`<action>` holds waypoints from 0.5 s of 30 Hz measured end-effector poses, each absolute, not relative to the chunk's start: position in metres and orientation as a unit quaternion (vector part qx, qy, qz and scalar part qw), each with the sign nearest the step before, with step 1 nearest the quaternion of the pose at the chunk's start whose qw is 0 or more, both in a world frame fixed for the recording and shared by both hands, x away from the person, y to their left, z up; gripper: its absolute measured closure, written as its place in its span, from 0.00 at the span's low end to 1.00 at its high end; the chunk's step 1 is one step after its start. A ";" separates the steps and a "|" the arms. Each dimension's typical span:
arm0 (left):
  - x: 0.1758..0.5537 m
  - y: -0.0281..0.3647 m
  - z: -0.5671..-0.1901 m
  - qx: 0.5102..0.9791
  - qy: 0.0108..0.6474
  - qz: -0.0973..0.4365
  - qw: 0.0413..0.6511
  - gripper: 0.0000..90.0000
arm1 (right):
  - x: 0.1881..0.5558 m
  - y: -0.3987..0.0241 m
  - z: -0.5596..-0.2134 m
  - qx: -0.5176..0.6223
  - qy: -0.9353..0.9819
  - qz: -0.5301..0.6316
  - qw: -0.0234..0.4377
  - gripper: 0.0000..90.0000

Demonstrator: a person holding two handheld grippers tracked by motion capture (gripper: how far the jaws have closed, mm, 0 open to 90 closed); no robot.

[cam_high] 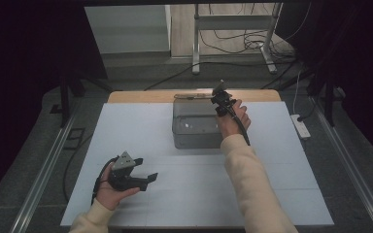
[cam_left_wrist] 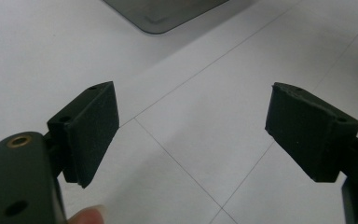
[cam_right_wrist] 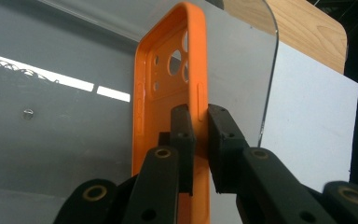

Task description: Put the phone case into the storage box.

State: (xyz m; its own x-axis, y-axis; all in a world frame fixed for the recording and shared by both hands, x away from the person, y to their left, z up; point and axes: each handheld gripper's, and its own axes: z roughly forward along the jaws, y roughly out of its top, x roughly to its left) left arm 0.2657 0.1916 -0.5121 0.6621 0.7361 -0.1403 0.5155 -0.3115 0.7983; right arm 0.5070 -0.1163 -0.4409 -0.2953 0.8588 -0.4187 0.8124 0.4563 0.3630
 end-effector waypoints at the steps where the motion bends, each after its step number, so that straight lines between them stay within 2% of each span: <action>1: 0.266 0.192 -0.512 0.800 0.391 0.126 0.437 0.19 | 0.507 -0.116 -0.442 0.519 0.804 0.040 0.286 0.90; 15: 0.266 0.192 -0.512 0.800 0.391 0.126 0.437 0.19 | 0.507 -0.115 -0.446 0.518 0.805 0.035 0.288 0.90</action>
State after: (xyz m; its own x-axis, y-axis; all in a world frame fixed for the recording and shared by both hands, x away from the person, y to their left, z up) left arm 0.2656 0.1917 -0.5121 0.6624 0.7359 -0.1400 0.5162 -0.3130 0.7972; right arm 0.5075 -0.1153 -0.4462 -0.2981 0.8536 -0.4272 0.8132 0.4615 0.3546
